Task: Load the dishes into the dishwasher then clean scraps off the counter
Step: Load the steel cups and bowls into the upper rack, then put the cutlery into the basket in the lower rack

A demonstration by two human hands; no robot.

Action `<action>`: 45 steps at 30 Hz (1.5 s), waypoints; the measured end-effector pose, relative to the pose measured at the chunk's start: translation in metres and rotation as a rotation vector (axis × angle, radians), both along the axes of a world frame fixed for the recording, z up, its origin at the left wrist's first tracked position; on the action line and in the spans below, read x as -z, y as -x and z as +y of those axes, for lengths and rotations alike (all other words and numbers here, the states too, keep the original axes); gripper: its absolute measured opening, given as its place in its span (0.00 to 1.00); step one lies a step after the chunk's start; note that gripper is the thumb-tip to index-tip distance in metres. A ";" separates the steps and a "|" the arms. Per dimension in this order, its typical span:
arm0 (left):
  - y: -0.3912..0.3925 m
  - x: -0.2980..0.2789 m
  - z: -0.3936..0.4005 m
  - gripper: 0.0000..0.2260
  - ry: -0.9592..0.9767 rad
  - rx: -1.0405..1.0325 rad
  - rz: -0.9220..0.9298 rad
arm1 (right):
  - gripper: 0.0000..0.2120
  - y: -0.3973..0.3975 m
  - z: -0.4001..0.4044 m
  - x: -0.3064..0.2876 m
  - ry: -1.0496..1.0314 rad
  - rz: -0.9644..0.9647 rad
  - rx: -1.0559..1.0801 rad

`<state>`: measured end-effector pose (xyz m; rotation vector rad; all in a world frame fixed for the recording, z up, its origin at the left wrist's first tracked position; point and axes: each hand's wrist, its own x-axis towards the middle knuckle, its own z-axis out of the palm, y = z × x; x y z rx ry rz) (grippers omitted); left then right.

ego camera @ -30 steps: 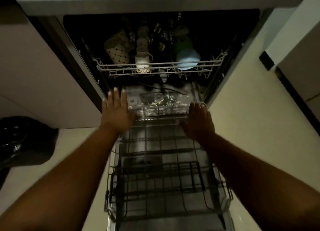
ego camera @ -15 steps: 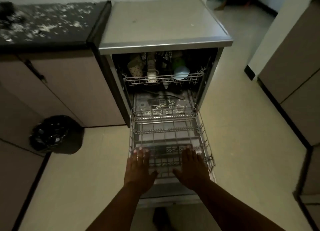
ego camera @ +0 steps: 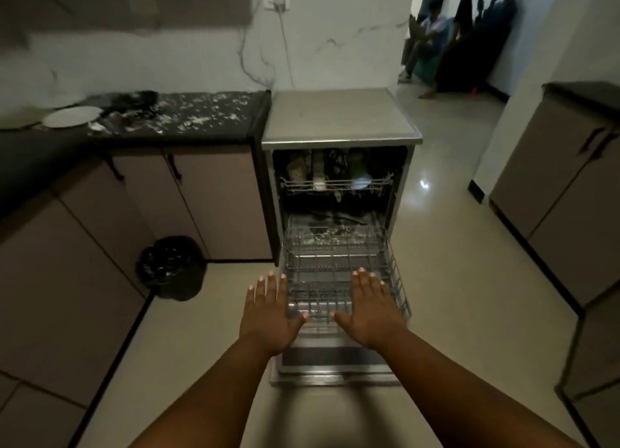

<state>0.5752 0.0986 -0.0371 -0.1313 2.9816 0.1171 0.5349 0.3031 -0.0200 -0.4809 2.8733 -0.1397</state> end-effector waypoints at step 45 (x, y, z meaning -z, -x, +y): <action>0.214 -0.141 -0.581 0.48 -0.013 -0.366 0.375 | 0.59 0.272 -0.631 -0.142 0.210 0.221 -0.356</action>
